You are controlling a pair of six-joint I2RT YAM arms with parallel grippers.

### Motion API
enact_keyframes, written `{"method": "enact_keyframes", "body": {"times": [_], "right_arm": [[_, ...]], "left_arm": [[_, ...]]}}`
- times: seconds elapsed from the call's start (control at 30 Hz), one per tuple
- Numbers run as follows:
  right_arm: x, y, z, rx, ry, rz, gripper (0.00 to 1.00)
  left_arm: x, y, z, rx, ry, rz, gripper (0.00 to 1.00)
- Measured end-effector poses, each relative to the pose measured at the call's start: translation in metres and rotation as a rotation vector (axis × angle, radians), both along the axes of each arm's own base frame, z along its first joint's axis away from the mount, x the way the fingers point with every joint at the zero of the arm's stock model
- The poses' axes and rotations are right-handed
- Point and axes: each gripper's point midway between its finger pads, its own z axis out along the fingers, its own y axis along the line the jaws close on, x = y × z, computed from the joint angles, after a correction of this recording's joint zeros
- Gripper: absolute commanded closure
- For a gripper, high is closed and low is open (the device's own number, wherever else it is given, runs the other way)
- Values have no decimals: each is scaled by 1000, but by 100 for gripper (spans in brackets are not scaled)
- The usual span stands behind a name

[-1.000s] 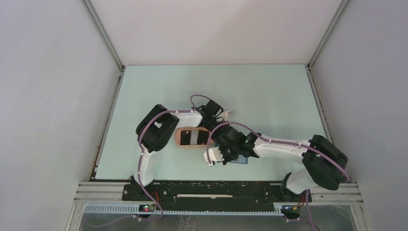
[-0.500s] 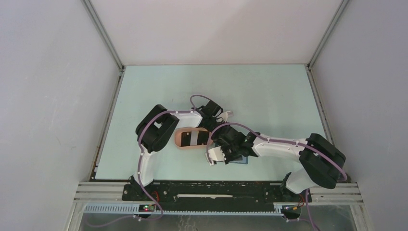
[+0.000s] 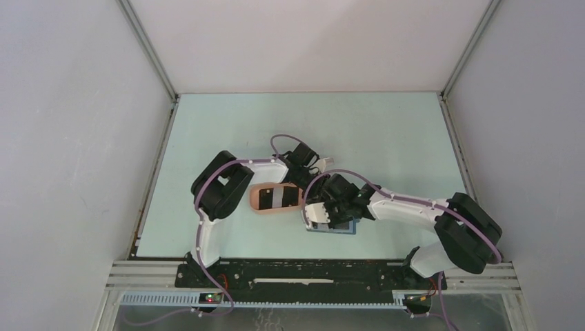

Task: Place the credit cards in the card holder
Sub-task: Insert the credit card into the card holder.

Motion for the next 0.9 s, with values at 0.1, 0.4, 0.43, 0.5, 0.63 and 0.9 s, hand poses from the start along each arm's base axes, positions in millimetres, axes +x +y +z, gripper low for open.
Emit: {"method": "enact_keyframes", "body": {"times": [0.1, 0.4, 0.43, 0.5, 0.63, 0.9], "right_arm": [[2, -6, 1, -3, 6, -20, 92], [-6, -18, 30, 127, 80, -57, 78], [-7, -19, 35, 149, 93, -61, 76], [-11, -22, 45, 196, 117, -71, 74], [-13, -27, 58, 253, 158, -94, 68], [-15, -29, 93, 384, 206, -133, 52]], "left_arm": [[2, 3, 2, 9, -19, 16, 57], [7, 14, 14, 24, -100, 74, 54], [7, 15, 17, 21, -109, 83, 54], [8, 17, 25, 8, -134, 98, 53], [6, 22, 40, -30, -189, 128, 53], [4, 33, 66, -102, -307, 178, 52]]}}
